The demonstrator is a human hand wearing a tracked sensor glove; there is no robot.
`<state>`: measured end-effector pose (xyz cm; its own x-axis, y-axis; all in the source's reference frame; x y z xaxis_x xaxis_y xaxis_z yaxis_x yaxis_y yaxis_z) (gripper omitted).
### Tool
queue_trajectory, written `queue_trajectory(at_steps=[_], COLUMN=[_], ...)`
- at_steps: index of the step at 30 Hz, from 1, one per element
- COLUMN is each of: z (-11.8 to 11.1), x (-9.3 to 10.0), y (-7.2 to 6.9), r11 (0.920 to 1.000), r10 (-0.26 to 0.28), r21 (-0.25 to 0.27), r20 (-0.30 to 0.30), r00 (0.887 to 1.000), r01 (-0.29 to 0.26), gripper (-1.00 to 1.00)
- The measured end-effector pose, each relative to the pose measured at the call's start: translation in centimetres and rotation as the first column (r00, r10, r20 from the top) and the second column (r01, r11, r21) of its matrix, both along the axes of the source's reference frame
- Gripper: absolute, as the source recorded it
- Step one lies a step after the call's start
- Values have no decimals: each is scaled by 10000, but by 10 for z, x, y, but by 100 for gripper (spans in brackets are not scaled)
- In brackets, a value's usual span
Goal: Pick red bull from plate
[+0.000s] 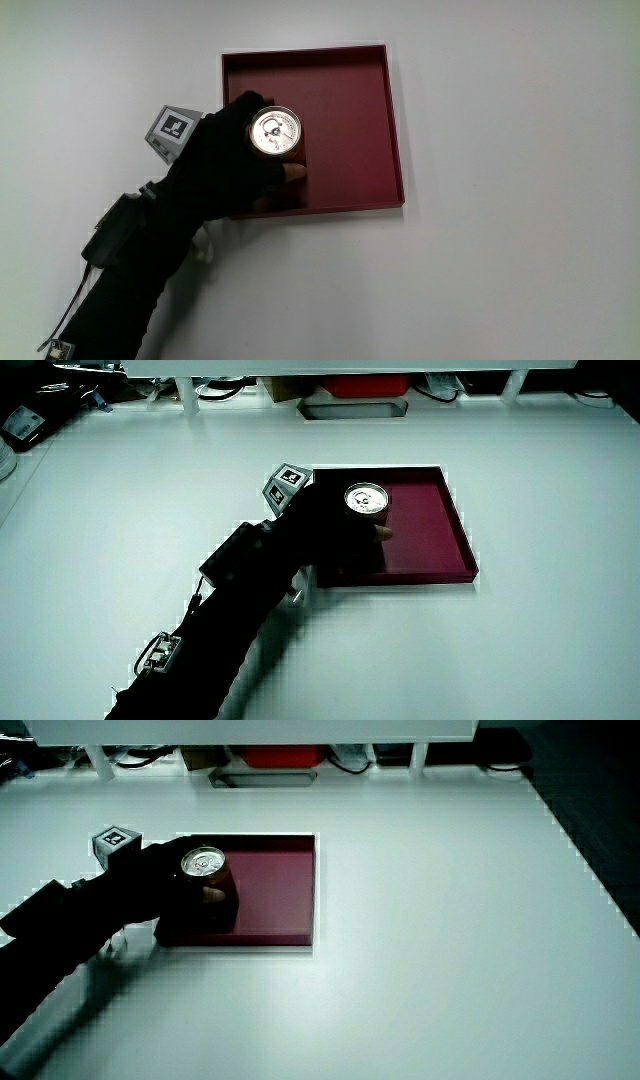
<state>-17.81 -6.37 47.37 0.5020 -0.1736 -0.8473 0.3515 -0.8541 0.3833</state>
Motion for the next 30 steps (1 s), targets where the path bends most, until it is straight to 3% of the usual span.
queue_trajectory(at_steps=[1,4,8,9,10,14,17,23,28,30], z=[-1,0,1,0,1,1,3,-8,-28,-36], x=[0,0,0,-1,-1,-2,-5,-8,-7,-5], y=[0,1,1,2,3,4,6,8,11,12], r11=[10000,10000,9998,9998,9995,9984,9960,9920,9856,9796], r10=[17,-51,-105,-168,-207,-357,-617,-917,-890,-778], r21=[-70,-83,159,115,220,440,628,816,1386,1816], r20=[191,-59,-189,39,-233,-85,-357,-550,-629,-529], r00=[9998,10000,9998,9999,9995,9993,9975,9943,9940,9956], r01=[-16,50,108,168,212,361,638,960,970,862], gripper=[38,50,65,69,73,88,100,100,100,100])
